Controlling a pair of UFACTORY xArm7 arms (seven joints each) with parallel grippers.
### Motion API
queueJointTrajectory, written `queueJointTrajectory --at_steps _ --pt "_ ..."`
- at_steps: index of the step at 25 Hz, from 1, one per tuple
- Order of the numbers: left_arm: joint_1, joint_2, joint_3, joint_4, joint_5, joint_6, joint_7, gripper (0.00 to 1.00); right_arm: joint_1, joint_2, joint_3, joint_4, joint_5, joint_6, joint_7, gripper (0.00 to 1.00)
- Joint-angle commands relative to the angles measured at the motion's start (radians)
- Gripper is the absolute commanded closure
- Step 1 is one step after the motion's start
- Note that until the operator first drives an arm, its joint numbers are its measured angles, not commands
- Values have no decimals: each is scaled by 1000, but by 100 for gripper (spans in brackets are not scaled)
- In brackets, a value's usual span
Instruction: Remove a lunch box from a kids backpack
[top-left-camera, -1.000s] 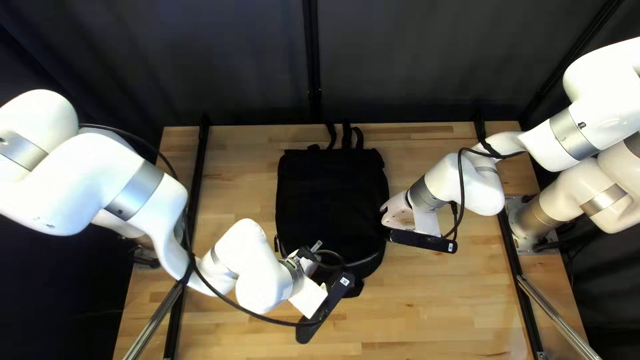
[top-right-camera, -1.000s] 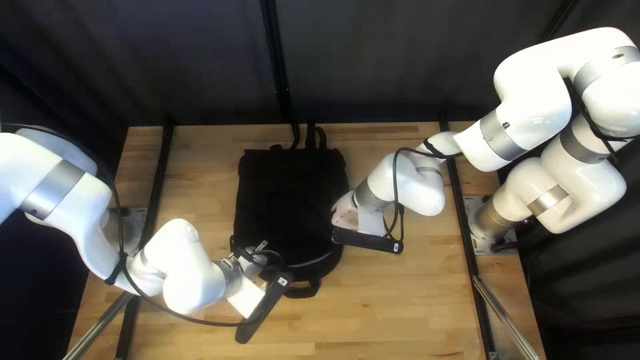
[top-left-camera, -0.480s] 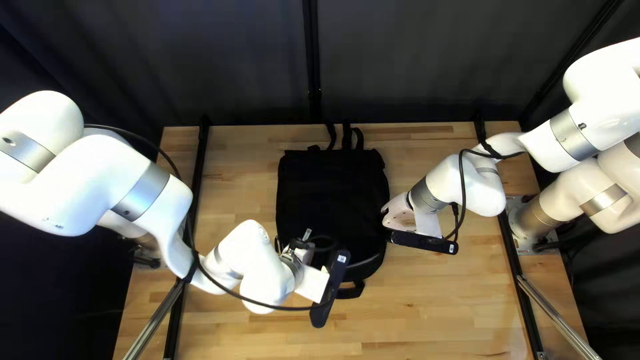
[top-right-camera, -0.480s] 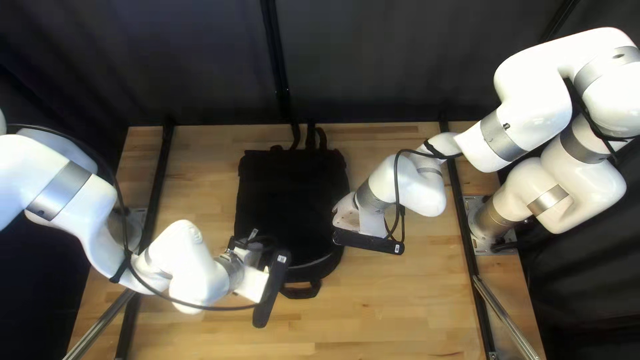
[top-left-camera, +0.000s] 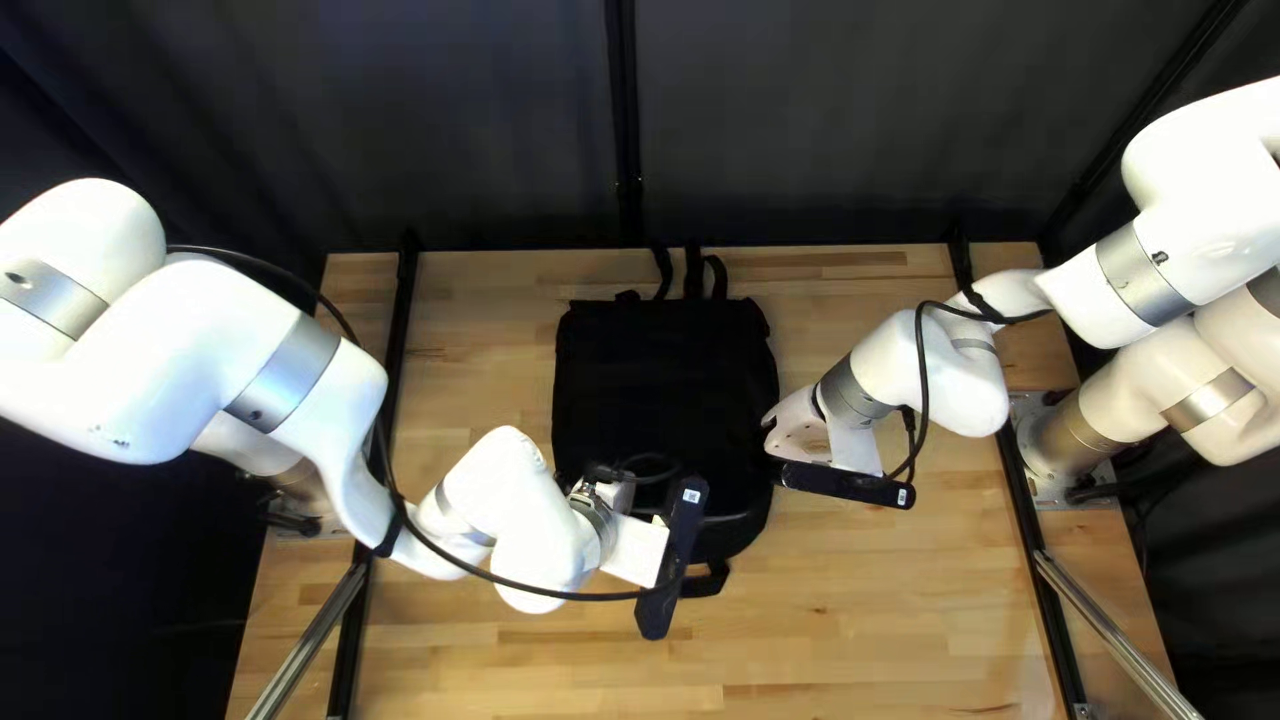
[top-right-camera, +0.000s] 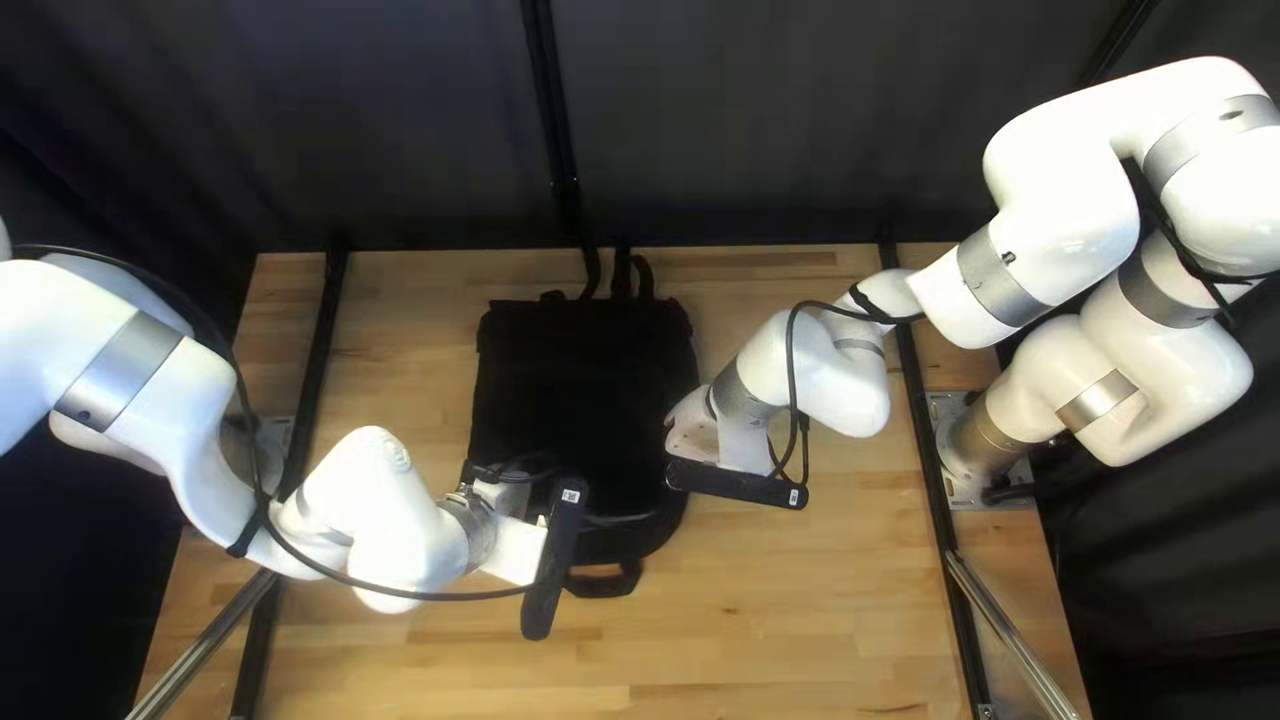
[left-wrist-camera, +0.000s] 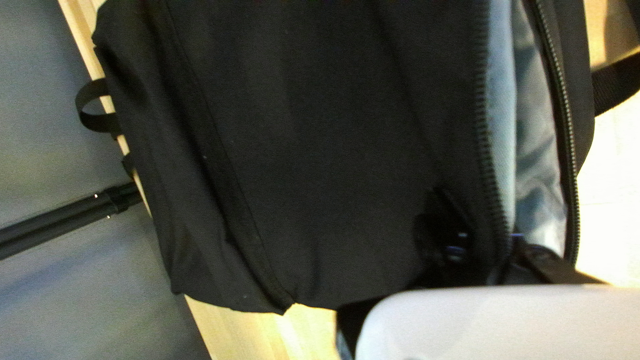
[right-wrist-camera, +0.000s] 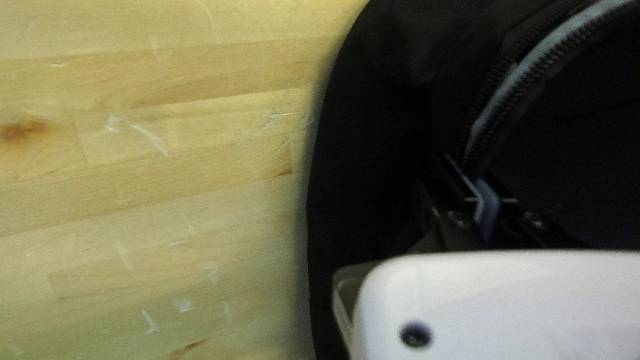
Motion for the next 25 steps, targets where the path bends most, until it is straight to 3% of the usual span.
queueJointTrajectory --at_steps 1,6,10,15,20,25 --pt "14 -23 14 8 -46 -10 44 100 -68 -64 56 0 -124 90 110 0" --pt "18 -5 20 106 -145 18 99 100 -197 -209 214 64 -341 381 368 0" --pt "50 30 43 204 -294 19 196 100 -207 -274 302 121 -401 548 509 0" --pt "96 72 67 288 -433 4 316 100 -186 -253 395 235 -428 692 653 0" --pt "138 26 97 212 -499 -65 366 100 -170 -221 452 324 -451 785 727 0" --pt "168 -35 128 91 -557 -169 393 100 -163 -214 484 330 -474 802 772 0"
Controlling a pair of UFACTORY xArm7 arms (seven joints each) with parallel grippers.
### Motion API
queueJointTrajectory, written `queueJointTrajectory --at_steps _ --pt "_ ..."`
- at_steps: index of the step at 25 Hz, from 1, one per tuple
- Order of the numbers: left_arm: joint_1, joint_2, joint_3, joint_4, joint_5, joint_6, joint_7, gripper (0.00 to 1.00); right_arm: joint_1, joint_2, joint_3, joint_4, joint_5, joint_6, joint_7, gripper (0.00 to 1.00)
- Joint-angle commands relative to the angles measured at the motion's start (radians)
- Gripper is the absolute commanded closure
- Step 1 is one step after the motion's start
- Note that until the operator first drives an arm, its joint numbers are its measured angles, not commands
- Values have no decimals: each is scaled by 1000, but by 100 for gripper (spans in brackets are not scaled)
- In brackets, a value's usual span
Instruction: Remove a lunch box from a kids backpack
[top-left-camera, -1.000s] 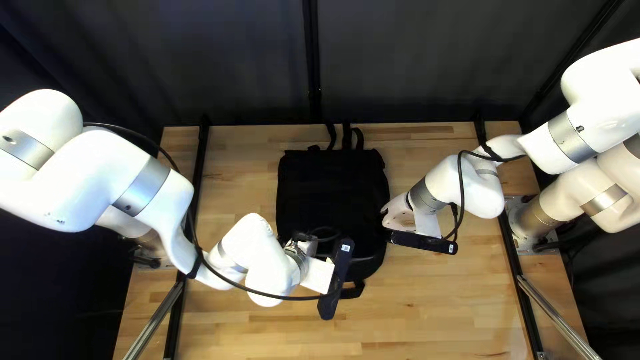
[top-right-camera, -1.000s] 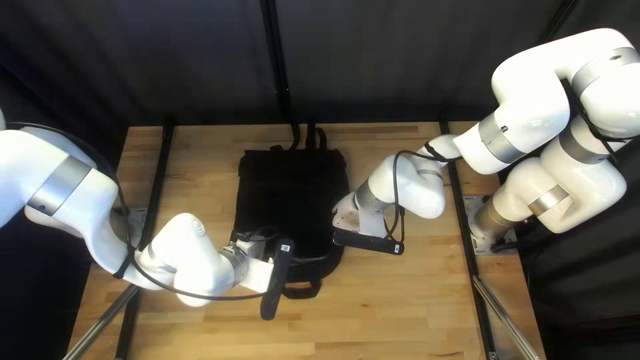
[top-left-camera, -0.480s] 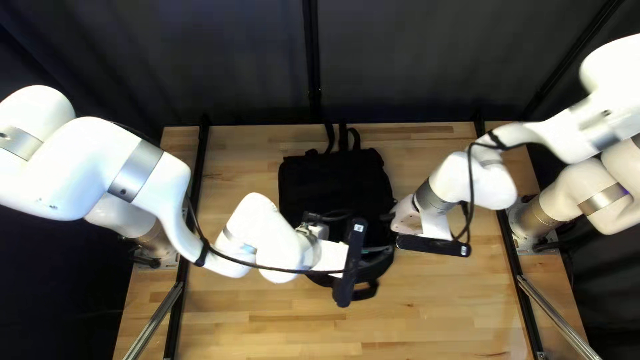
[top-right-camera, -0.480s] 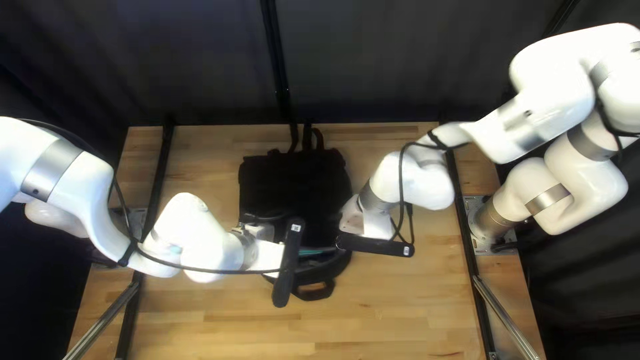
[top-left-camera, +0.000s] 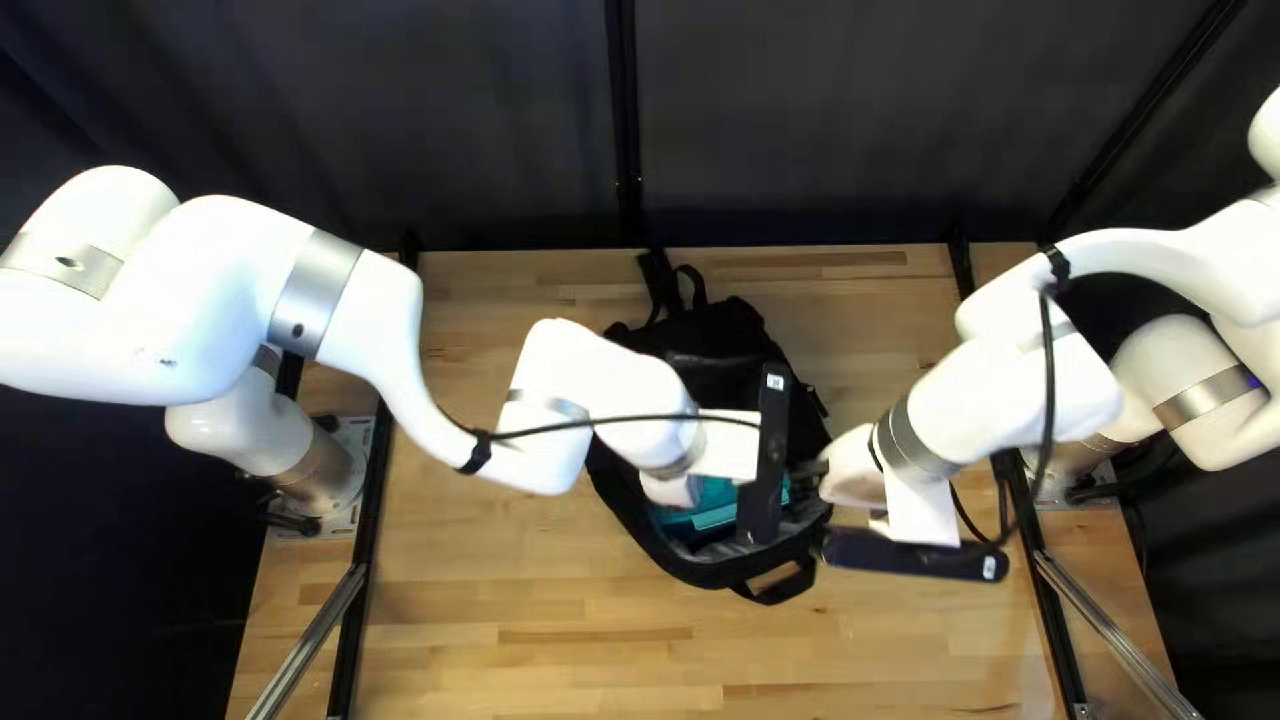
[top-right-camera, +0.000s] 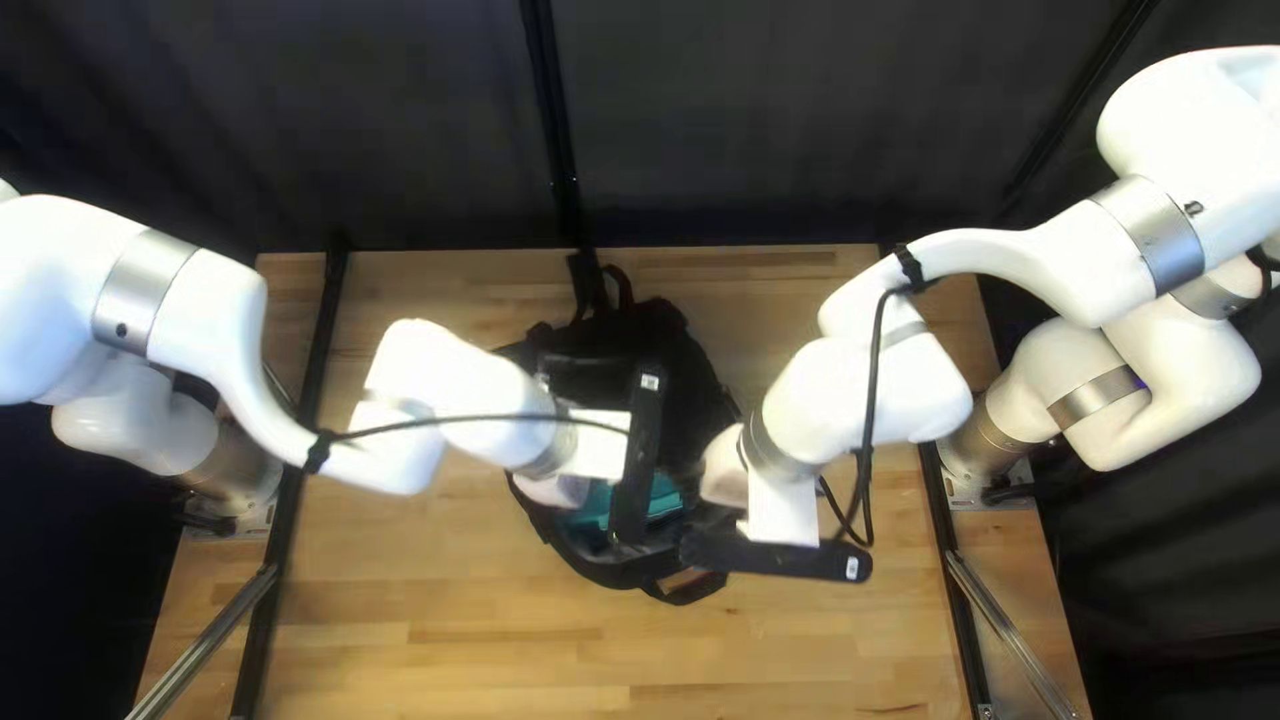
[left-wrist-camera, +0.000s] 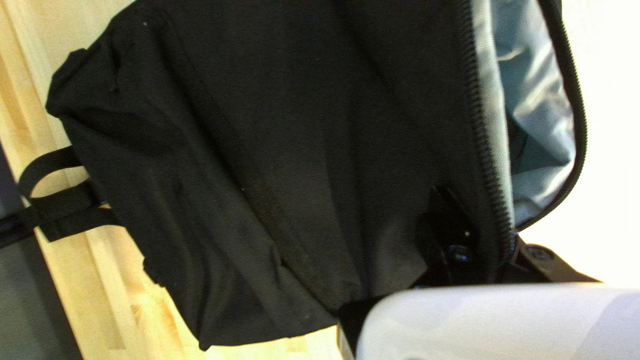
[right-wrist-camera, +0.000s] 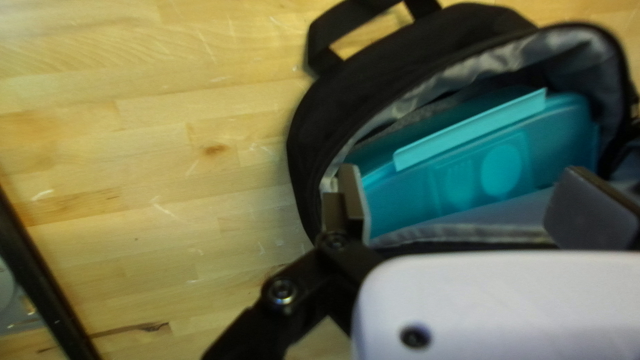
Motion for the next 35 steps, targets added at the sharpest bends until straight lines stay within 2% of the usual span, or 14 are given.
queueJointTrajectory --at_steps 1,6,11,15,19,21,28,32,35 --pt "24 -46 25 -93 -47 -82 20 100 5 6 25 -4 -21 3 37 0" --pt "44 -87 51 -175 -86 -151 53 100 5 22 41 -13 -41 -18 71 0" --pt "55 -106 73 -215 -132 -201 90 100 -5 125 50 72 -89 -11 93 0" --pt "57 -120 76 -238 -142 -227 82 100 -16 242 49 149 -180 -18 132 0" --pt "56 -120 72 -243 -138 -237 63 100 -13 284 56 165 -285 -7 242 0" --pt "55 -117 70 -238 -137 -236 58 100 -9 309 60 189 -330 20 320 0" --pt "38 -63 48 -143 -114 -177 44 100 -8 314 61 197 -332 30 329 0" --pt "29 -23 40 -68 -118 -104 103 100 -8 314 61 197 -332 30 329 0" --pt "31 -24 43 -51 -128 -75 148 100 -8 314 61 197 -332 30 329 0"
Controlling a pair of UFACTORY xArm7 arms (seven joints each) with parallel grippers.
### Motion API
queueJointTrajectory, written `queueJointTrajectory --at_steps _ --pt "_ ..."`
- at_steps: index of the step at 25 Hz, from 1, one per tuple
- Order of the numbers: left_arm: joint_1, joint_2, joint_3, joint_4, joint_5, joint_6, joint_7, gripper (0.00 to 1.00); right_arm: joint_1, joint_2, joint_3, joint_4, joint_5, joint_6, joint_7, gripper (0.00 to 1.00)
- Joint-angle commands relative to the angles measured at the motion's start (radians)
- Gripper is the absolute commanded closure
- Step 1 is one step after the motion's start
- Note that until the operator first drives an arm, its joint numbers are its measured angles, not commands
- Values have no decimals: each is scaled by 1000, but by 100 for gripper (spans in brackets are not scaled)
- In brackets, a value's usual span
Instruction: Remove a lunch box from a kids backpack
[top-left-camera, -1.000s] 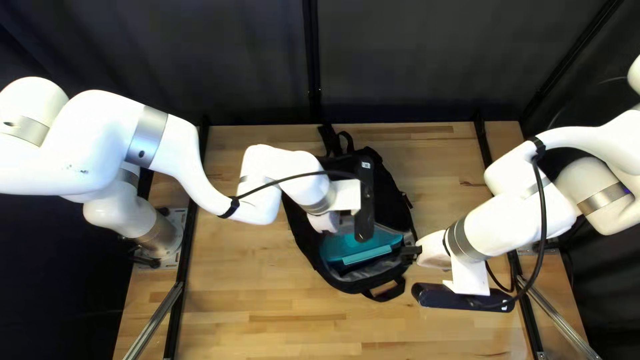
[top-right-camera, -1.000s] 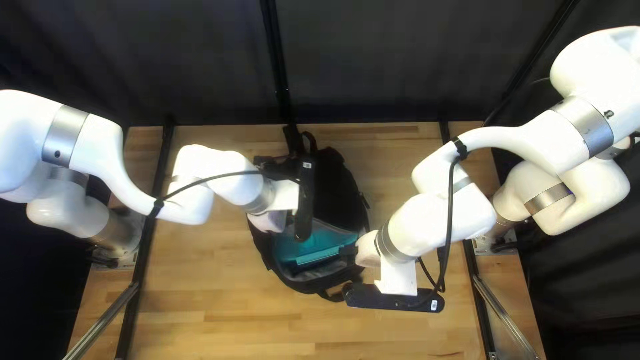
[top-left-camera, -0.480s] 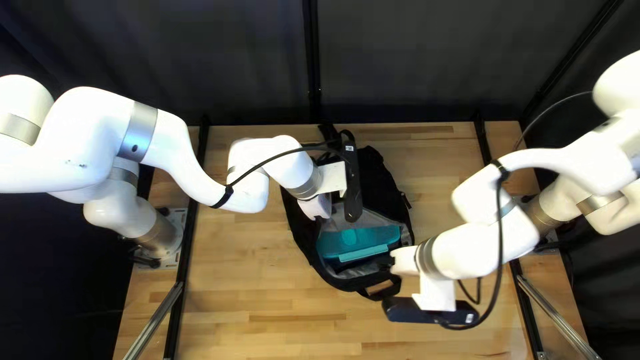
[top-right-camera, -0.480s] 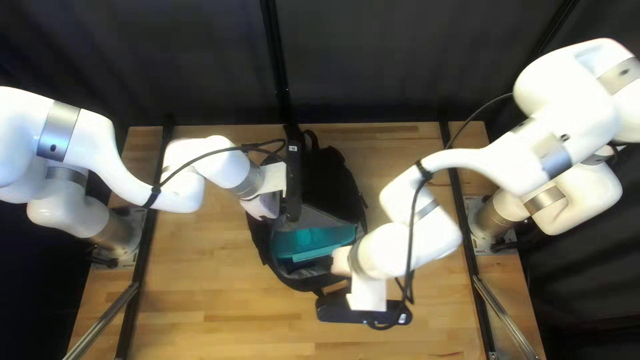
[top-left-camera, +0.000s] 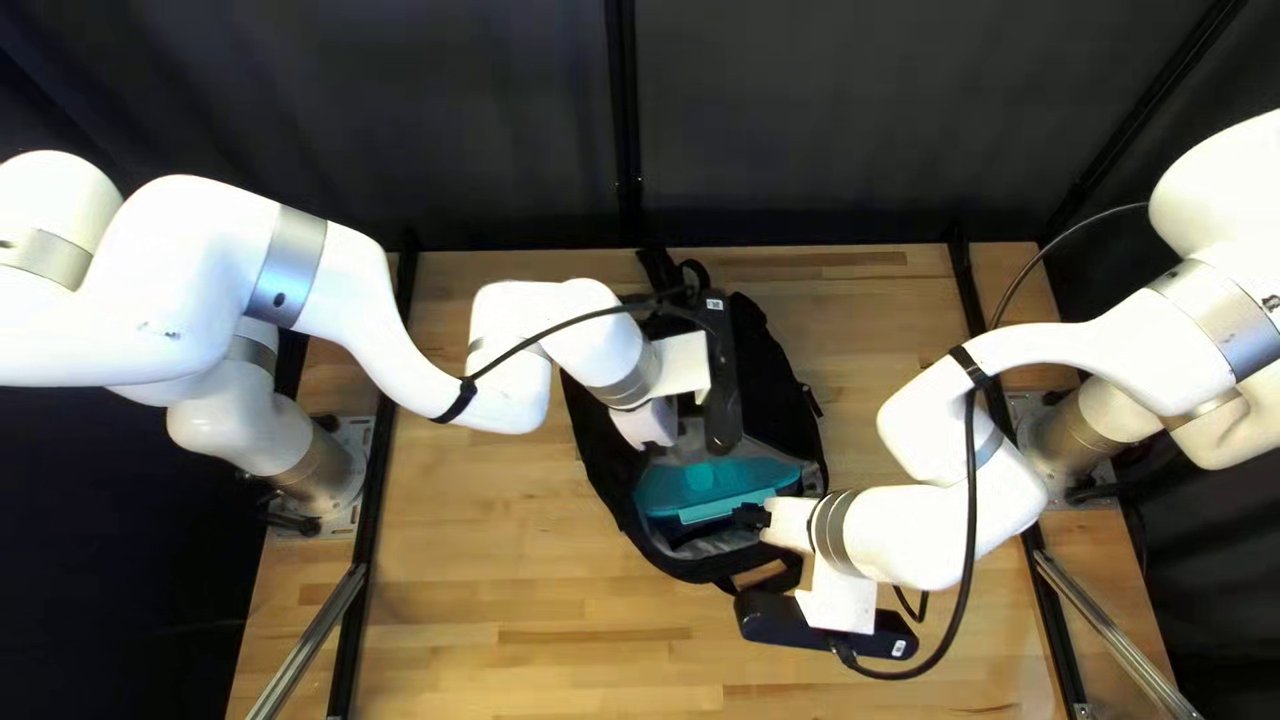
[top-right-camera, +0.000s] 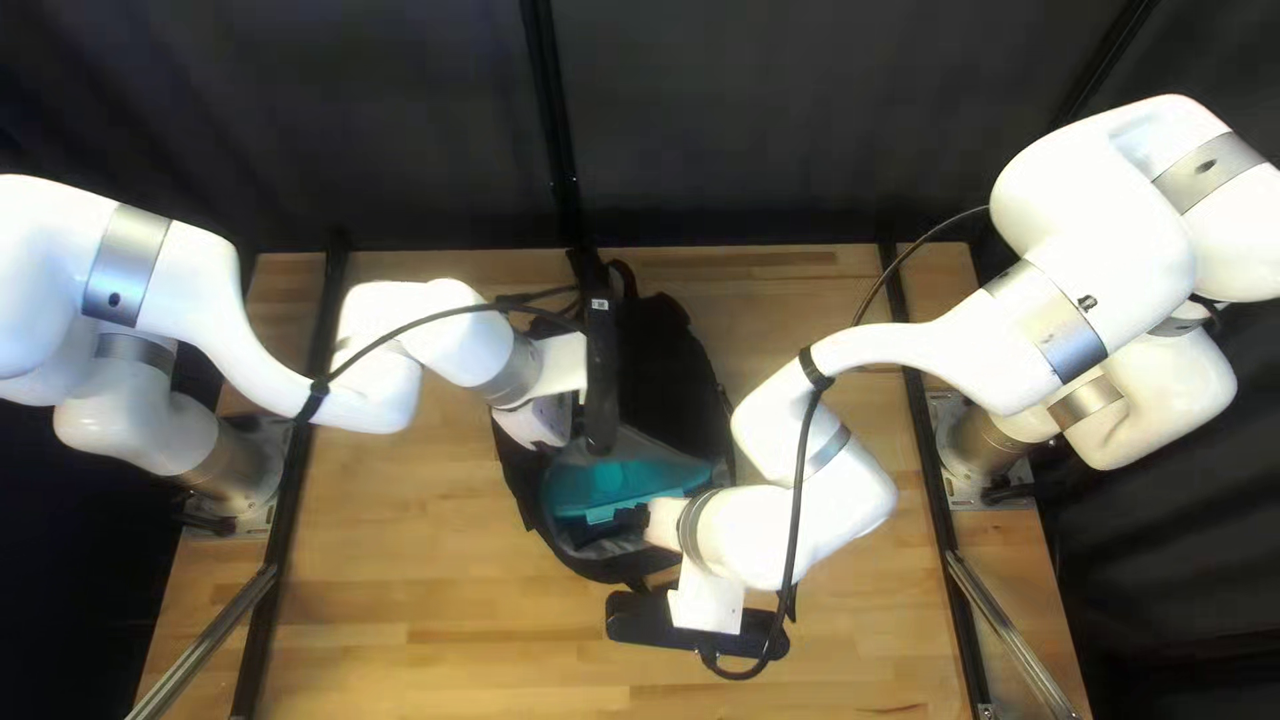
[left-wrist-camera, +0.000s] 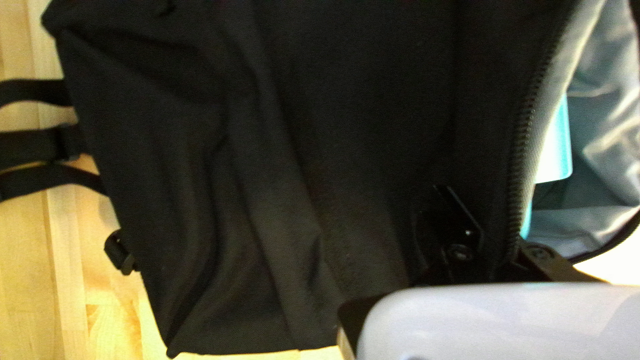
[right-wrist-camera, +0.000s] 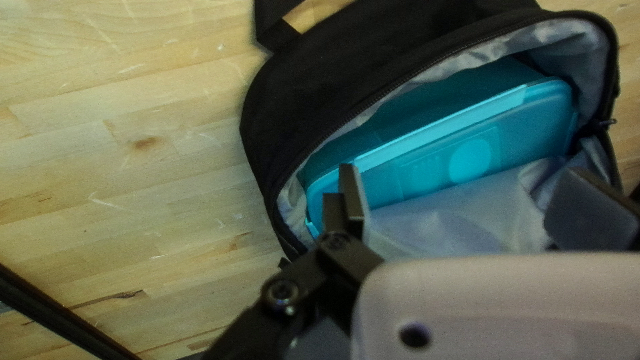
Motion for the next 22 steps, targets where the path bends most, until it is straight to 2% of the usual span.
queueJointTrajectory --at_steps 1,4,6,10,16,19,22 --pt "1 4 2 28 -13 42 59 100 0 0 0 0 0 0 0 0" --pt "5 -8 7 17 -28 38 86 100 0 0 0 0 0 0 0 0" --pt "6 -12 9 9 -36 30 96 100 16 29 11 18 -50 13 102 0" --pt "6 -12 9 -5 -47 10 102 100 63 124 29 129 -112 120 301 0" --pt "4 -7 7 -24 -54 -21 100 100 112 226 28 243 -169 248 467 0" --pt "4 -13 7 -36 -57 -30 100 100 124 251 23 255 -191 270 524 0" --pt "3 -16 6 -43 -58 -36 99 100 129 253 14 225 -219 266 594 0"
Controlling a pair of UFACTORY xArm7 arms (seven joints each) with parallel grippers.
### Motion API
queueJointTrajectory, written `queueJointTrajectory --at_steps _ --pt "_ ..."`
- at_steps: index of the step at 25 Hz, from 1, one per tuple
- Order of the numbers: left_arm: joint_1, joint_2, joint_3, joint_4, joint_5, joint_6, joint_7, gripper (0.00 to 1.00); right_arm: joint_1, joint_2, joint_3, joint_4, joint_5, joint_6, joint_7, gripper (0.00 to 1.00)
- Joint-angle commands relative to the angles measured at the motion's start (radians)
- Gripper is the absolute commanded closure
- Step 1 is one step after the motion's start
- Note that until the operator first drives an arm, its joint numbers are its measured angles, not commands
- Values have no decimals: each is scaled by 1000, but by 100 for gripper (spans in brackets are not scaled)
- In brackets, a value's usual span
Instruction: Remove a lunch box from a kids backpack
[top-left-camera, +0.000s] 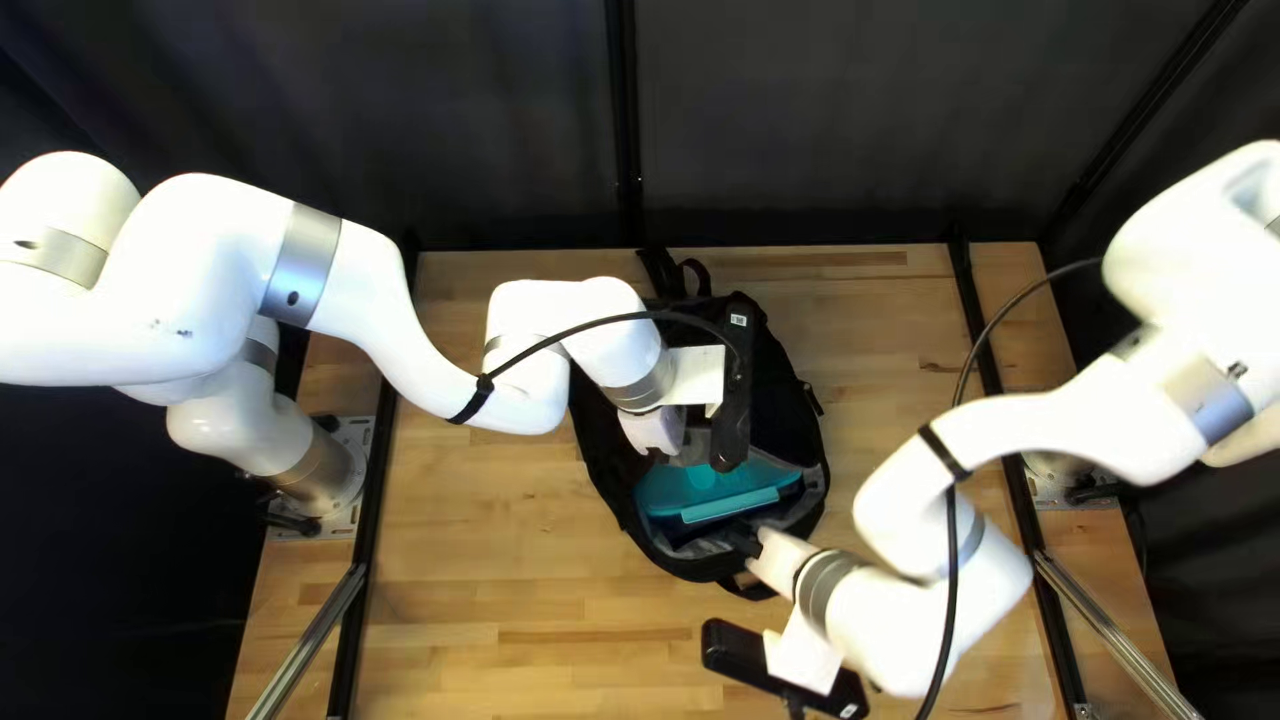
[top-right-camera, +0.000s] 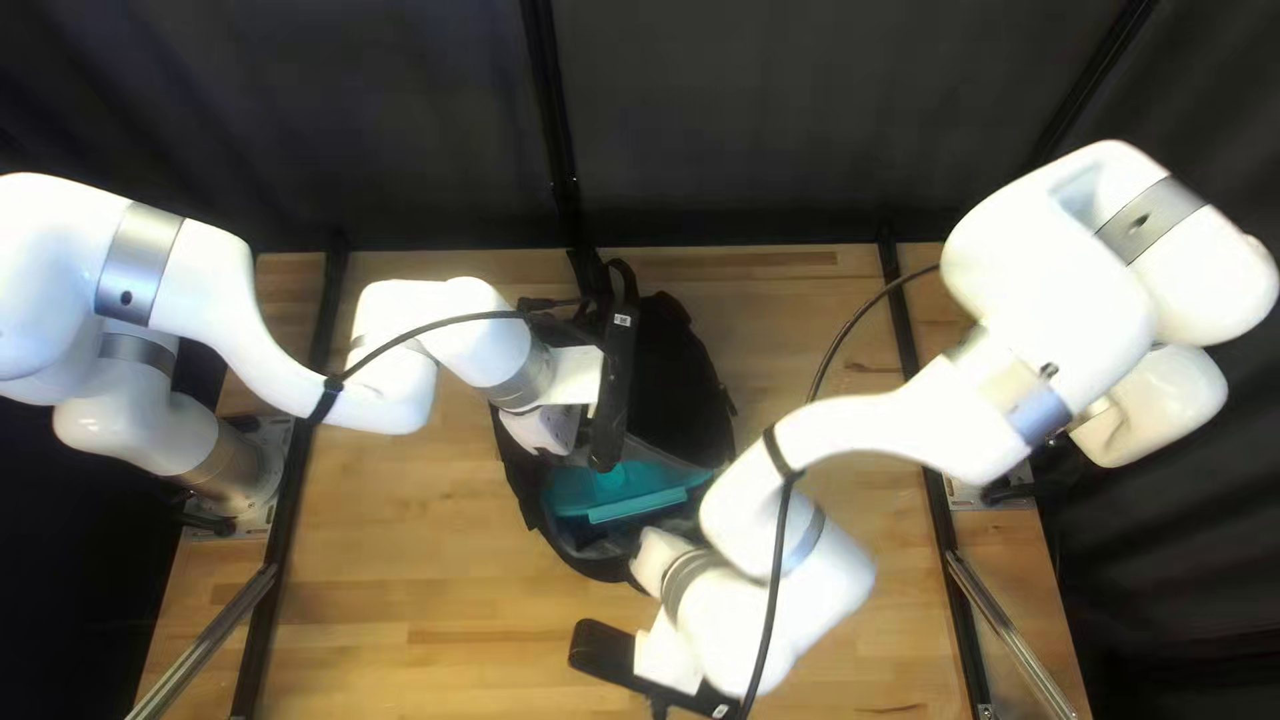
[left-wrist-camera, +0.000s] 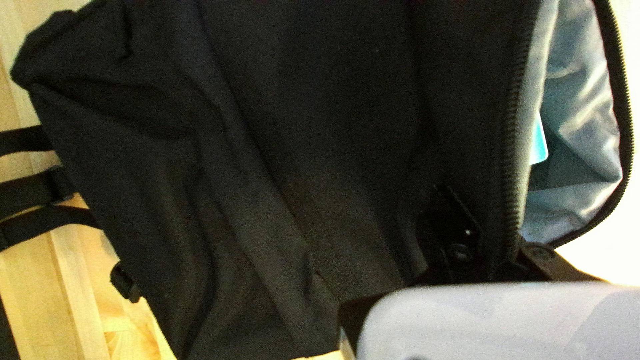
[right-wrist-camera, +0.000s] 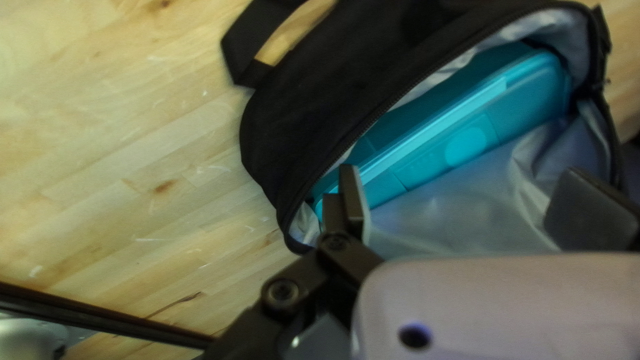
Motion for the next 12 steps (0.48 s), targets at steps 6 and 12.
queueJointTrajectory --at_steps 6,12 --pt "-1 -5 -1 -6 1 -6 -2 100 10 33 -34 -44 -79 1 175 0" --pt "-1 -1 -1 -6 0 -8 -2 100 22 62 -52 -26 -120 24 268 0"
